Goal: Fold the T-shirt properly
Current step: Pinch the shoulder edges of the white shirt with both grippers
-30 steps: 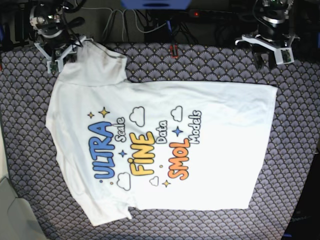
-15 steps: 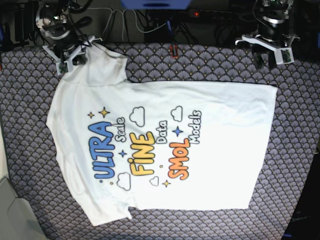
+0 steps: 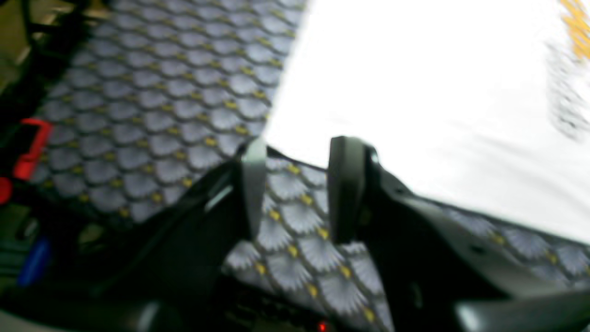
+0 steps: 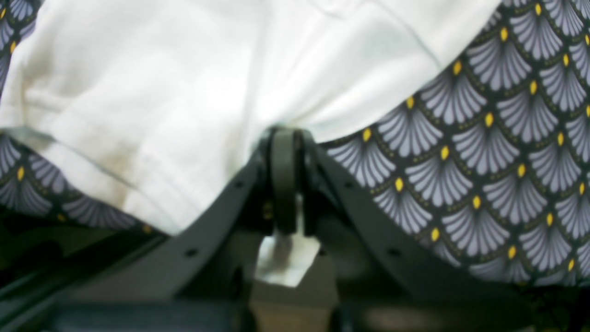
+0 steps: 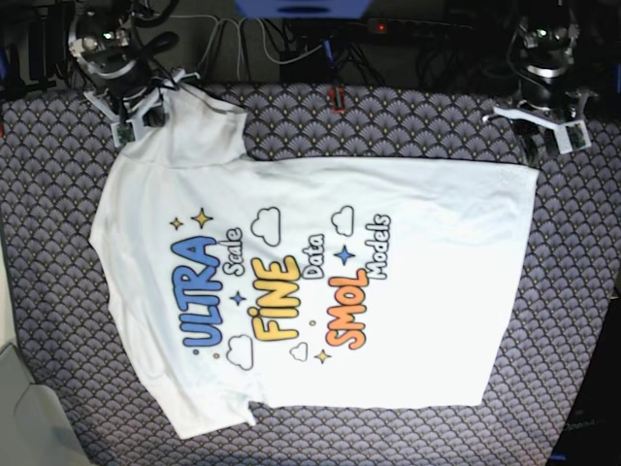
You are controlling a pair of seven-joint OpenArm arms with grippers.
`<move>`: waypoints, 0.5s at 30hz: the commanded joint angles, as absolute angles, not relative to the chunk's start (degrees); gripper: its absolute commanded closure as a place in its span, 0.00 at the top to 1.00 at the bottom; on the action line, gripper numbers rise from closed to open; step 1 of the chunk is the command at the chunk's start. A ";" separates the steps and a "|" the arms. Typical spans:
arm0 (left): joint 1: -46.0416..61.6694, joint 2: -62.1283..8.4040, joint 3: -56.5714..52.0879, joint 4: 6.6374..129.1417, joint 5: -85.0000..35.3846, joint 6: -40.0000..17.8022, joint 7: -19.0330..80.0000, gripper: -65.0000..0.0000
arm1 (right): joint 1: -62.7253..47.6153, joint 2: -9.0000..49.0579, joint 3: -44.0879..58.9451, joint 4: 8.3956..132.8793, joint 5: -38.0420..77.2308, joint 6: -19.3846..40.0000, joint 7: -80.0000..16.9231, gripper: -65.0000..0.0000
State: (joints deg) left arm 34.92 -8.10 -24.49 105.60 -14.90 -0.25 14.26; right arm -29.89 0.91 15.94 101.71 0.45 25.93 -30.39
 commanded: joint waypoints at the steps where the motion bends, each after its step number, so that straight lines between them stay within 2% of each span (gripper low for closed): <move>1: 34.59 -8.57 -25.45 105.01 -14.90 -0.31 13.32 0.35 | -30.37 1.01 15.96 101.85 -0.04 26.68 -32.57 0.00; 15: 27.82 -10.68 -27.47 96.13 -14.99 -0.40 13.23 0.35 | -29.49 1.19 17.27 101.85 -0.13 26.68 -32.57 0.00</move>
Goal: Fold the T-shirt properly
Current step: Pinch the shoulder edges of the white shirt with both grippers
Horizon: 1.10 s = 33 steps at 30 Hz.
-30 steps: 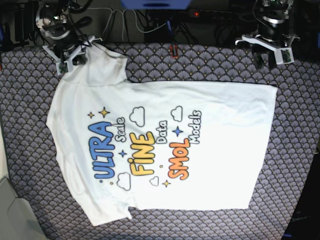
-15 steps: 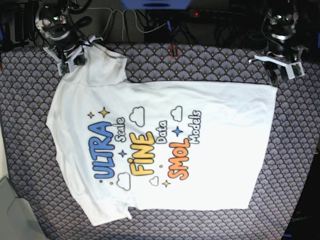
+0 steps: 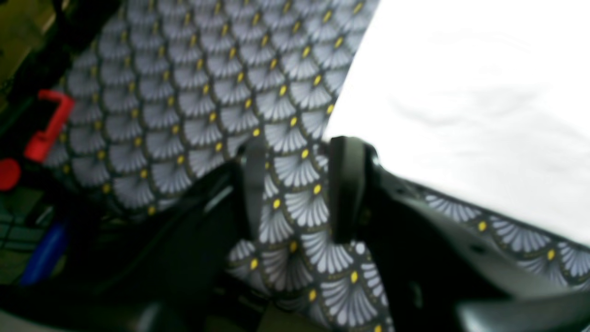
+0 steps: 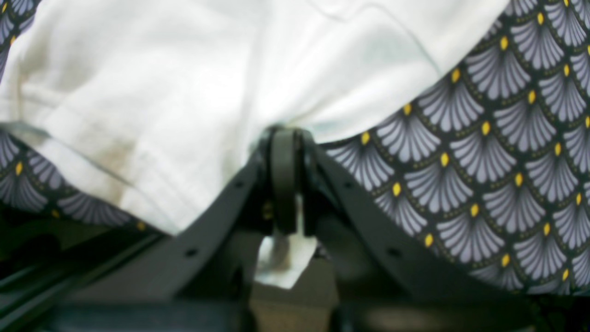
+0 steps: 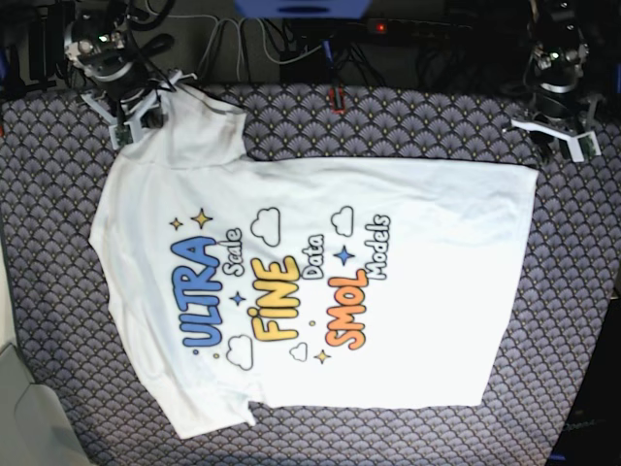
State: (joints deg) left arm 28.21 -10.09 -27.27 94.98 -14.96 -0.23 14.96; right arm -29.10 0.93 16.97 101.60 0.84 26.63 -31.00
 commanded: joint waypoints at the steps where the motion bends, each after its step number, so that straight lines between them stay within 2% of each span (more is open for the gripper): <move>1: 27.21 -10.68 -27.47 95.43 -14.99 -0.40 13.23 0.35 | -29.49 1.19 17.19 101.85 -0.13 26.68 -32.57 0.00; 24: 16.66 -10.95 -27.30 81.71 -14.90 -0.40 13.32 0.35 | -29.58 1.27 17.10 101.76 -0.31 26.68 -33.10 0.00; 33: 16.48 -13.23 -21.58 80.48 -14.81 -0.40 12.97 0.35 | -29.58 1.27 16.92 101.76 -0.31 26.68 -33.10 0.00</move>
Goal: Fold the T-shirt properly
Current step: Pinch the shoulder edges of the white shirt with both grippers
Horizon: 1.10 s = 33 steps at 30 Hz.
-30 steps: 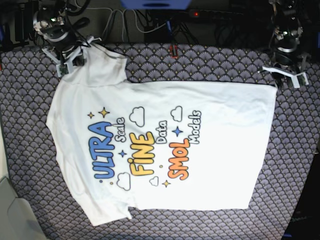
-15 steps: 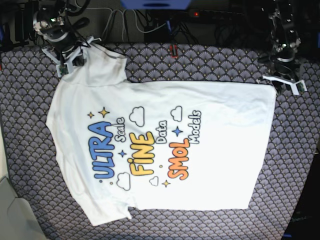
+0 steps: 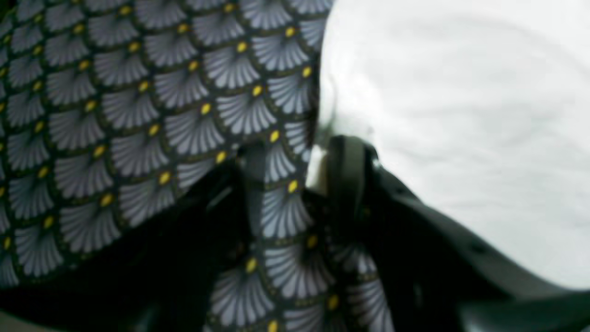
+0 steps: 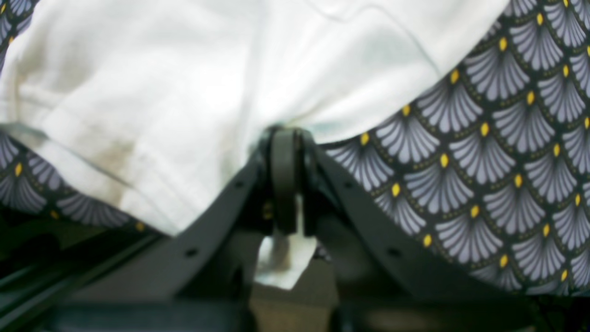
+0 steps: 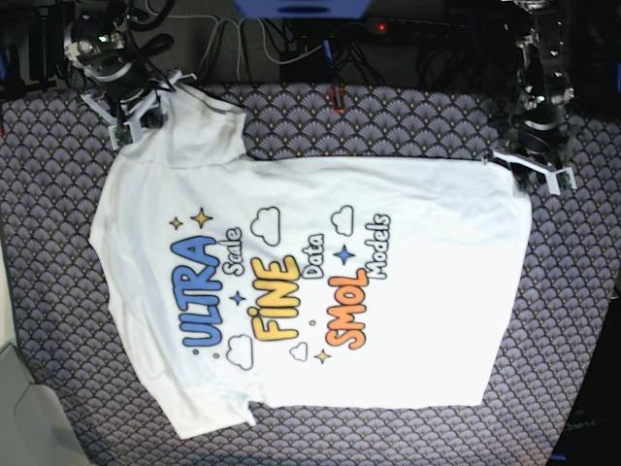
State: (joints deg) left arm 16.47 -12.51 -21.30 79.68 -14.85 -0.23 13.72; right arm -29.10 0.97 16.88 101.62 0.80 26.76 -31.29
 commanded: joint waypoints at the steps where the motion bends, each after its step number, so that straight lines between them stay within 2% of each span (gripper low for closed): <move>1: 16.48 -13.23 -21.76 80.48 -14.81 -0.40 12.97 0.35 | -29.58 1.27 16.92 101.76 -0.31 26.68 -33.10 0.00; 11: 16.48 -13.23 -21.41 80.31 -14.81 -0.40 12.97 0.34 | -29.58 1.27 16.75 101.76 -0.31 26.68 -33.10 0.00; 19: 16.13 -12.97 -21.32 74.42 -14.90 -0.40 12.70 0.34 | -29.58 1.27 16.75 101.76 -0.31 26.68 -33.10 0.00; 22: 16.13 -12.88 -21.05 74.42 -14.90 -0.40 12.70 0.26 | -29.58 1.27 16.75 101.76 -0.31 26.68 -33.10 0.00; 26: 16.40 -13.23 -18.95 74.33 -14.90 -0.40 12.79 0.06 | -29.58 1.27 16.66 101.76 -0.31 26.68 -33.10 0.00; 29: 16.57 -13.23 -18.95 74.33 -14.90 -0.40 12.79 0.01 | -29.58 1.27 16.66 101.76 -0.31 26.68 -33.10 0.00; 33: 16.92 -13.14 -18.95 75.03 -14.90 -0.40 12.79 0.01 | -29.58 1.27 16.66 101.76 -0.31 26.68 -33.10 0.00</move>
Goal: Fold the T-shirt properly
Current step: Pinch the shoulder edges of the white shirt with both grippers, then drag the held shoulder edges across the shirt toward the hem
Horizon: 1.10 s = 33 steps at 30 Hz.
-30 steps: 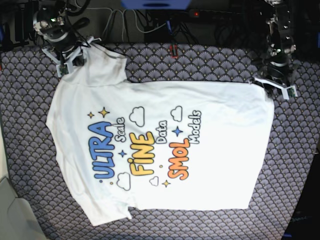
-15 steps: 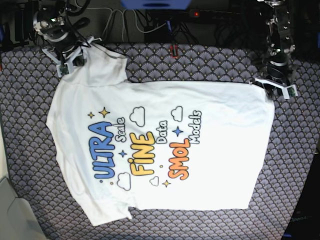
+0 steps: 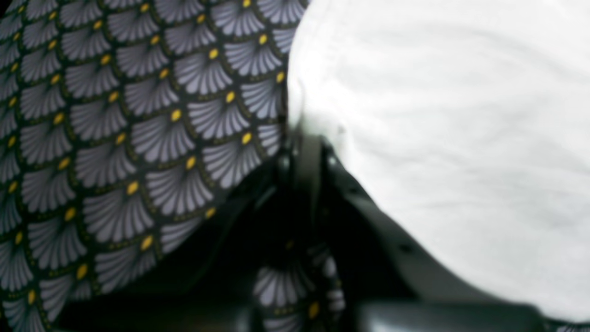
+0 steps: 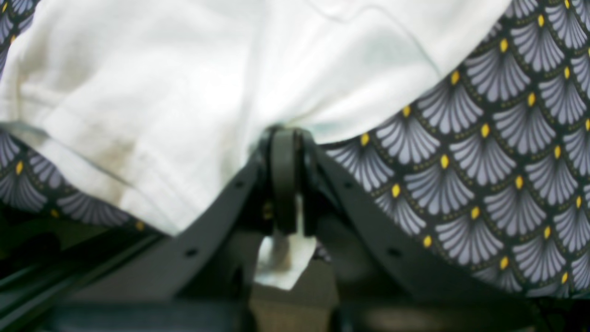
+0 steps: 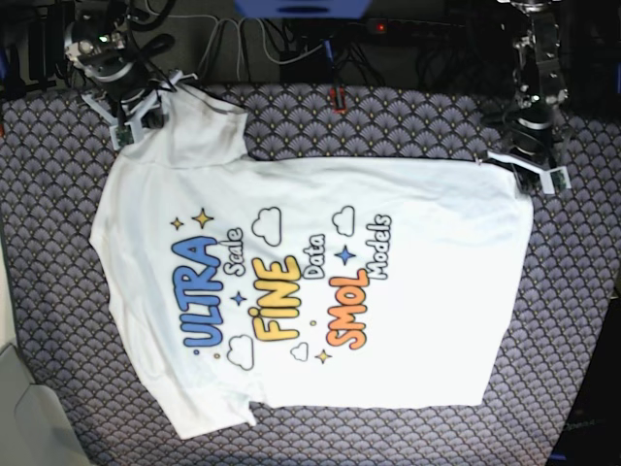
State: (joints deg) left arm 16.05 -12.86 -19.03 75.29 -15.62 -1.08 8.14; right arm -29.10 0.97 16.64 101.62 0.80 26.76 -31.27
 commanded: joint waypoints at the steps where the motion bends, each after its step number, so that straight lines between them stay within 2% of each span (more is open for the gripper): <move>1: 17.54 -13.14 -19.03 75.56 -14.99 -0.40 12.79 0.01 | -29.58 1.27 16.66 101.85 -0.31 26.68 -33.10 0.00; 11: 20.26 -13.14 -19.38 87.34 -14.90 -0.40 13.32 0.01 | -29.58 1.27 16.66 104.57 -0.31 26.68 -32.57 0.00; 20: 20.18 -13.14 -22.11 87.69 -14.90 -0.40 13.32 0.01 | -29.23 1.36 16.92 109.49 -0.22 26.68 -32.57 0.00; 33: 19.74 -14.81 -23.08 88.57 -14.90 -0.40 13.32 0.01 | -24.31 4.53 17.19 109.49 -0.31 26.68 -33.10 0.00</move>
State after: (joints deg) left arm 19.92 -14.15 -22.79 87.59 -15.07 -0.38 14.48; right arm -24.75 3.84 16.97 108.38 -0.67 26.98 -34.57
